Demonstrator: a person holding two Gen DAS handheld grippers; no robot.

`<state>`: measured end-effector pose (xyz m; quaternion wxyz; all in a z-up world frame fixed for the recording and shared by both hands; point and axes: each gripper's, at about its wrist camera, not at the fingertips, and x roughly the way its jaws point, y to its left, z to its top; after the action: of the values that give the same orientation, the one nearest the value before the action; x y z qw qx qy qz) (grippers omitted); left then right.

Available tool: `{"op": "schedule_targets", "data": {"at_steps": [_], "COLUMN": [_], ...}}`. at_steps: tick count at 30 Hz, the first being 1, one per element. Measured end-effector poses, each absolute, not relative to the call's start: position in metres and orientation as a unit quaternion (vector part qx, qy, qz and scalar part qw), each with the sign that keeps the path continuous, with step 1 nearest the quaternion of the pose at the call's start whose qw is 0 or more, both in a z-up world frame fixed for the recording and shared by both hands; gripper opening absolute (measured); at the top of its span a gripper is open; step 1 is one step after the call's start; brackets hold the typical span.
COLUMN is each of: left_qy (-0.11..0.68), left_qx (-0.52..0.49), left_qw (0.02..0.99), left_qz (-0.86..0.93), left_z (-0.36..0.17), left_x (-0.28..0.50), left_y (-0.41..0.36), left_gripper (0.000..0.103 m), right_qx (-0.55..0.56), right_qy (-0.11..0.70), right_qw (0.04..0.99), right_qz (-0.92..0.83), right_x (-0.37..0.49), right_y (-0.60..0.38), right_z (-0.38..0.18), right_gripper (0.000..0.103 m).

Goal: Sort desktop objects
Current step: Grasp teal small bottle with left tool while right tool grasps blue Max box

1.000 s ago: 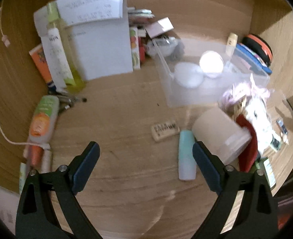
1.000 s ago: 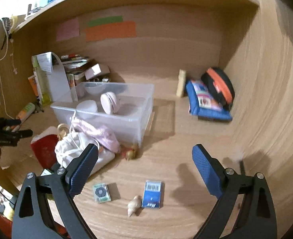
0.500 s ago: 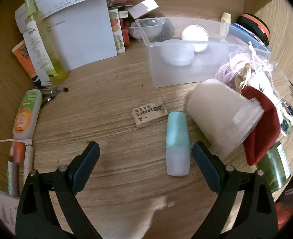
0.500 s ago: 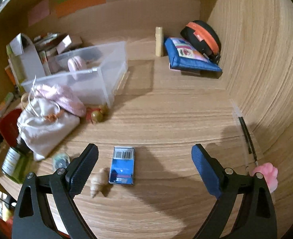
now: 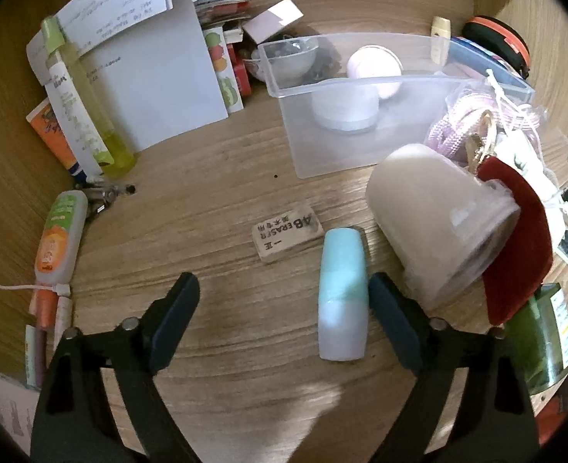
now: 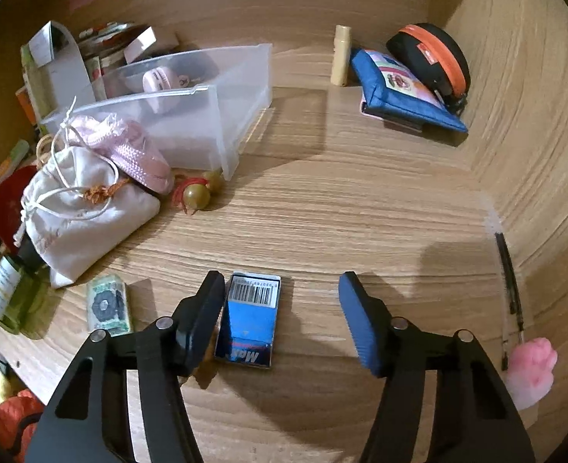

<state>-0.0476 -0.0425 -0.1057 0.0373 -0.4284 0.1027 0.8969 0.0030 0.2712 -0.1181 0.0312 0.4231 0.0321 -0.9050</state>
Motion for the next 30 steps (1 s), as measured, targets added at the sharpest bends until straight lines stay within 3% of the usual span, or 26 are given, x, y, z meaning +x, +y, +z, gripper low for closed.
{"op": "schedule_targets", "data": {"at_steps": [5, 7, 18, 23, 30], "left_qy": [0.094, 0.098, 0.117, 0.128, 0.118], "left_qx": [-0.429, -0.427, -0.418, -0.411, -0.406], "left_qw": [0.048, 0.057, 0.08, 0.088, 0.076], "left_qz": [0.897, 0.897, 0.897, 0.898, 0.903], "left_z": [-0.106, -0.106, -0.108, -0.11, -0.11], "left_x": [-0.049, -0.047, -0.041, -0.038, -0.038], "left_y": [-0.044, -0.041, -0.027, -0.021, -0.025], "left_gripper": [0.076, 0.069, 0.04, 0.026, 0.023], "right_qx": [0.422, 0.42, 0.416, 0.412, 0.41], "right_qy": [0.031, 0.032, 0.033, 0.033, 0.019], "right_qw": [0.045, 0.05, 0.05, 0.048, 0.039], "right_qz": [-0.905, -0.906, -0.908, -0.909, -0.911], "right_x": [0.003, 0.004, 0.011, 0.013, 0.016], "right_y": [0.27, 0.27, 0.273, 0.274, 0.28], "right_z": [-0.119, -0.119, -0.117, -0.117, -0.116], "right_gripper": [0.054, 0.045, 0.027, 0.024, 0.024]}}
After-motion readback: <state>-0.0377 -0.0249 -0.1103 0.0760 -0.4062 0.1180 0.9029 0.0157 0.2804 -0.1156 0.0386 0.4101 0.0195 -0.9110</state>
